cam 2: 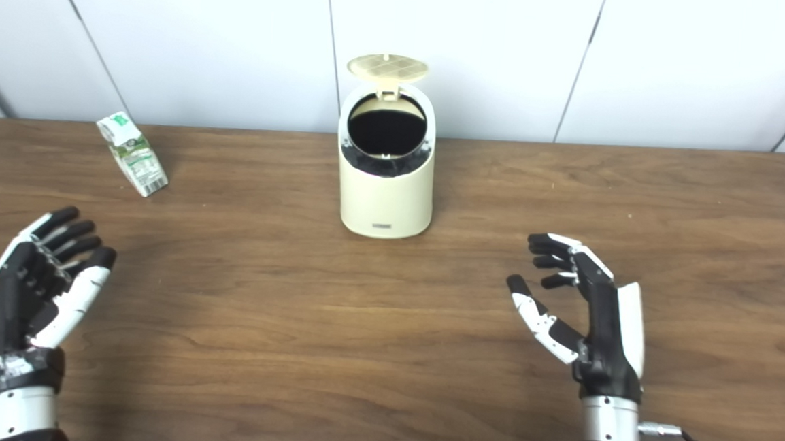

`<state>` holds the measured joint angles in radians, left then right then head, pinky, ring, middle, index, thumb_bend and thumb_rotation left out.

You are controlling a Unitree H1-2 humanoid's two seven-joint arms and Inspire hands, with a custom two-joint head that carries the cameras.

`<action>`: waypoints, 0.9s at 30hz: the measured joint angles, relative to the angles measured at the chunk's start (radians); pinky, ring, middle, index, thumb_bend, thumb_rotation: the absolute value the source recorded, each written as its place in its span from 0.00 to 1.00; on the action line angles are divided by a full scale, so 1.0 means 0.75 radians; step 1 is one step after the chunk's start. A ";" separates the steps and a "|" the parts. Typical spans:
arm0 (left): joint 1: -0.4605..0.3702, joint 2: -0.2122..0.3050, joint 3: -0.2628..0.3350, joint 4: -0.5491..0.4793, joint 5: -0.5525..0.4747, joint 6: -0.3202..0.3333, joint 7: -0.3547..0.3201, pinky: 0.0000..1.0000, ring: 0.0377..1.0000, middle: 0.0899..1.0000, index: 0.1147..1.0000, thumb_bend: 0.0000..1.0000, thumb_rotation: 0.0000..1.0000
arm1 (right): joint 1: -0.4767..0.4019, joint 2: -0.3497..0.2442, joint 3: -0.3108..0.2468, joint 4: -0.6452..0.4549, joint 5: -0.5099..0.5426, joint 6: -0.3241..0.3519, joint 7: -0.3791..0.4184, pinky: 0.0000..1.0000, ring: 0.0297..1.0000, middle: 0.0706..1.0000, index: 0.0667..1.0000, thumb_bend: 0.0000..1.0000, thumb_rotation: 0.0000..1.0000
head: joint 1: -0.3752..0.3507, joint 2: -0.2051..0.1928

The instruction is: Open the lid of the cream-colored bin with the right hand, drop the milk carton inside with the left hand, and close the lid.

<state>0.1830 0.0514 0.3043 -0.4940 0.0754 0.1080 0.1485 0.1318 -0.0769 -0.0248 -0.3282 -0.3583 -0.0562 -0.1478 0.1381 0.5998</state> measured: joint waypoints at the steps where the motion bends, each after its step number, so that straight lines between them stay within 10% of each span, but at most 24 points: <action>1: -0.002 0.021 0.020 0.000 -0.001 0.014 0.000 0.70 0.77 0.76 0.82 0.74 0.29 | -0.001 -0.006 -0.005 0.008 0.007 -0.002 0.000 0.54 0.65 0.66 0.64 0.23 0.17 | 0.016 -0.002; 8: -0.089 0.076 0.107 0.001 -0.070 0.123 0.009 0.71 0.77 0.77 0.77 0.78 0.30 | -0.031 -0.068 -0.037 0.129 0.033 -0.097 0.000 0.52 0.63 0.65 0.64 0.22 0.18 | 0.145 -0.014; 17: -0.227 0.193 0.066 0.047 -0.068 0.370 -0.064 0.94 0.94 0.94 0.95 0.98 0.43 | -0.084 -0.145 -0.118 0.221 0.173 -0.128 0.024 0.54 0.64 0.66 0.63 0.24 0.08 | 0.366 -0.055; 27: -0.345 0.276 0.035 0.228 0.075 0.484 -0.070 0.90 0.93 0.94 0.96 1.00 0.48 | -0.123 -0.169 -0.142 0.334 0.183 -0.212 0.038 0.44 0.59 0.61 0.58 0.33 0.54 | 0.560 -0.133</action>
<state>-0.0759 0.2583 0.3304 -0.3226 0.1314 0.4707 0.0960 0.0397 -0.2036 -0.1312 -0.0777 -0.2212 -0.2148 -0.1194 0.5580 0.5002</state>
